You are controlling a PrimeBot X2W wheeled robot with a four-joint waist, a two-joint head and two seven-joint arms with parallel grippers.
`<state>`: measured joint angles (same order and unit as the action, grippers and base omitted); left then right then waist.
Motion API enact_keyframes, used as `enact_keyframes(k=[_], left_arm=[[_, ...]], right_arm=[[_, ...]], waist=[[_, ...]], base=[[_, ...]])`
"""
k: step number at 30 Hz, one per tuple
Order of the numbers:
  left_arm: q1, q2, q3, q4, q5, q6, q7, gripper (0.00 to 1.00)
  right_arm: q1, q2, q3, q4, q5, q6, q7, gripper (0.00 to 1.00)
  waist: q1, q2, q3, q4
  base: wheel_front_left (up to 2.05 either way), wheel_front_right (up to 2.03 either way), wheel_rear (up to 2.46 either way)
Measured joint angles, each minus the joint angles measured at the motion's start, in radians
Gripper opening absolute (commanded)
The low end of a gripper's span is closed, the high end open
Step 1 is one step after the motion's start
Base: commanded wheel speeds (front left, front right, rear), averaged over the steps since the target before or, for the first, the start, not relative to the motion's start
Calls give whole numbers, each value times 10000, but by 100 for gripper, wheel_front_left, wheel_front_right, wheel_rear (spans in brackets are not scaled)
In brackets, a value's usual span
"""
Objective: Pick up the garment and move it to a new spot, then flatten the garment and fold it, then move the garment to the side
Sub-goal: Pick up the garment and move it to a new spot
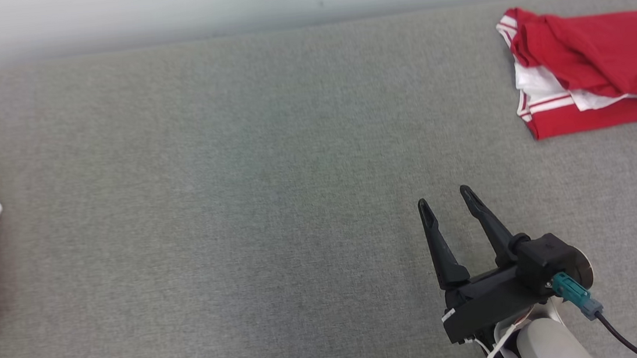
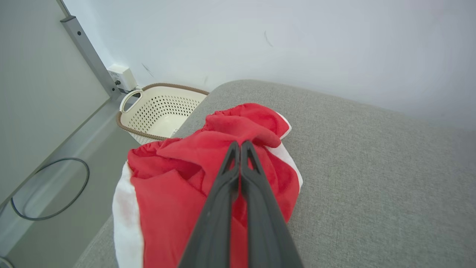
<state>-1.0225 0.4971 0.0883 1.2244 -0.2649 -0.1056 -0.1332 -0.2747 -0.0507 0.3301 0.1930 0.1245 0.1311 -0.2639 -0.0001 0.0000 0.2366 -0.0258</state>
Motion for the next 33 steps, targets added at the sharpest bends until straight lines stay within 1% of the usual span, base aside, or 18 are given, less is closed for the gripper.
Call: enact_keyframes(k=[5,8,14,18,20,25,31,33], left_arm=[[-447,-125,-518,-441,209,-159,-545,0],[-821,-337,-826,-892,207,-213,-709,0],[-1283,-805,-1873,-2334,69,-245,-832,0],[-1315,-1037,-2671,-3779,-560,-247,-566,0],[-1289,-1026,-3007,-4581,-725,-247,-410,0],[-825,-1101,-3503,-6612,-1218,-247,196,0],[-60,-1461,-3893,-9129,-1599,-188,1028,0],[250,-1618,-4153,-9919,-1670,-159,1333,0]], right_arm=[[106,2,-42,44,192,0,0,100],[204,2,-94,40,267,0,0,100],[314,6,-140,-81,451,0,0,100],[366,6,-180,-165,566,0,0,100],[372,2,-221,-203,617,0,0,100],[392,4,-242,-339,736,0,0,100],[402,2,-384,-445,790,0,0,100],[412,2,-433,-470,790,0,0,100]], waist=[[0,0,-399,139],[0,0,-614,211],[-1,0,-882,236],[0,0,-915,86],[0,0,-924,-18],[0,0,-927,-374],[0,0,-849,-931],[0,0,-794,-1099]], base=[[0,0,0],[0,0,0],[0,0,0],[0,0,0],[0,0,0],[0,0,0],[0,0,0],[0,0,0]])
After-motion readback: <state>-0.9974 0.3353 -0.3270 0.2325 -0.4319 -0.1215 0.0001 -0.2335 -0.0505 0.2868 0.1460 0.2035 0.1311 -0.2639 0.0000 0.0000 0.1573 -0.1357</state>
